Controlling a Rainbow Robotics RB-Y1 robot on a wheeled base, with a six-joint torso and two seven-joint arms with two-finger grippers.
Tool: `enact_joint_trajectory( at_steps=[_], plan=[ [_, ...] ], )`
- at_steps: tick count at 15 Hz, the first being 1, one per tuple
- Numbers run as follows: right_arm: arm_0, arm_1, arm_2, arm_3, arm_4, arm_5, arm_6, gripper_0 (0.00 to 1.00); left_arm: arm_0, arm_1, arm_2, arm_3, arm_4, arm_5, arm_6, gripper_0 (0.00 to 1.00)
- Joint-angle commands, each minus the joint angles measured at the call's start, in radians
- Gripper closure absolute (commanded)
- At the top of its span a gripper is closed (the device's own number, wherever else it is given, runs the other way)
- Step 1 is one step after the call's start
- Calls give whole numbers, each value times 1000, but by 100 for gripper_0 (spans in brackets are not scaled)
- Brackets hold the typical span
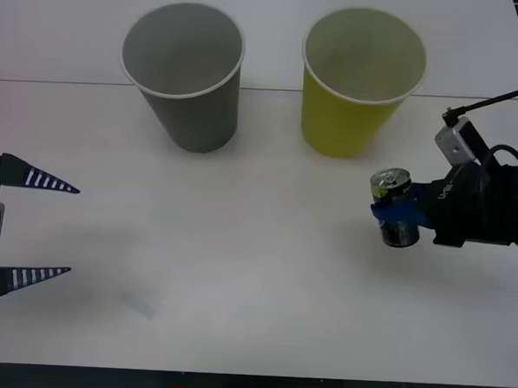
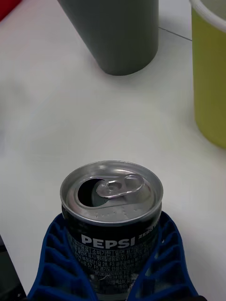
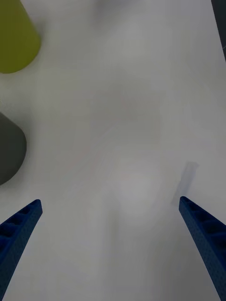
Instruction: Put the can into the green bin and the plastic bottle into the gray bin
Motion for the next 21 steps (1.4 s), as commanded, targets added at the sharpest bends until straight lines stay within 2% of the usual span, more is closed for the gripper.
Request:
enact_joint_trajectory(
  at_steps=[1, 6, 10, 16, 21],
  plan=[
    [-9, -7, -102, -57, 7, -95, -89, 100, 0, 0, 0, 0, 0, 0, 0, 0],
    [-141, -139, -136, -37, -1, -174, -91, 100, 0, 0, 0, 0, 0, 0, 0, 0],
    [-311, -159, -120, 61, -4, -288, -89, 100, 0, 0, 0, 0, 0, 0, 0, 0],
    [-683, -193, 139, 301, 37, -325, -89, 100, 0, 0, 0, 0, 0, 0, 0, 0],
    [-945, -110, 335, 508, 100, -323, -88, 100, 0, 0, 0, 0, 0, 0, 0, 0]
  ],
)
